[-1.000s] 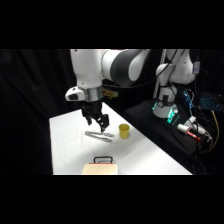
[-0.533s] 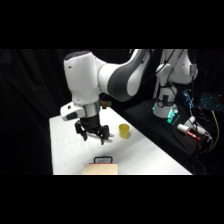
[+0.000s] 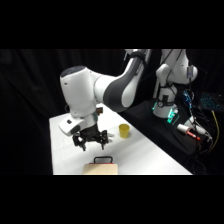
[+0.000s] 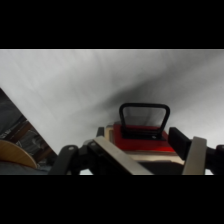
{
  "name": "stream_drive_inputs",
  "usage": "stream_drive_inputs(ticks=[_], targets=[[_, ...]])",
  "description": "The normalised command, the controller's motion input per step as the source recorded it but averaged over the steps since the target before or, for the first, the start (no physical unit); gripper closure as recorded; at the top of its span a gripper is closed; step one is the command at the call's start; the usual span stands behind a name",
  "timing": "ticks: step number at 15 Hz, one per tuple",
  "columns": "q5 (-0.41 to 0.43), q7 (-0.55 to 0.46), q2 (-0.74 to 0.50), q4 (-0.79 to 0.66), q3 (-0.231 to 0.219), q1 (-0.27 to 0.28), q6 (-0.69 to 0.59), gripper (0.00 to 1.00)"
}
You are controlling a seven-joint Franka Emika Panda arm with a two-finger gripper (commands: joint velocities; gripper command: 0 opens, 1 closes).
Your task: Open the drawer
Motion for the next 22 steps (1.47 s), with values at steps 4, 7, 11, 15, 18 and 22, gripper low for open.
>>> stream_drive_inputs(ticks=[4,7,11,15,18,22], targets=[[0.002,-0.24,0.26,0.27,0.033,-0.01,0.07,0.0],[-0.044,-0.1,0.28,0.25,0.001,0.03,0.15,0.0],[-0.054,-0.04,0.26,0.28,-0.001,0.033,0.12,0.0],[-0.053,-0.02,0.21,0.23,0.009,0.014,0.1,0.0],[-0.061,-0.02,0.16,0.18,0.009,0.001,0.11,0.0],[-0.086,0.0,0.1,0.14,-0.019,-0.017,0.1,0.0]])
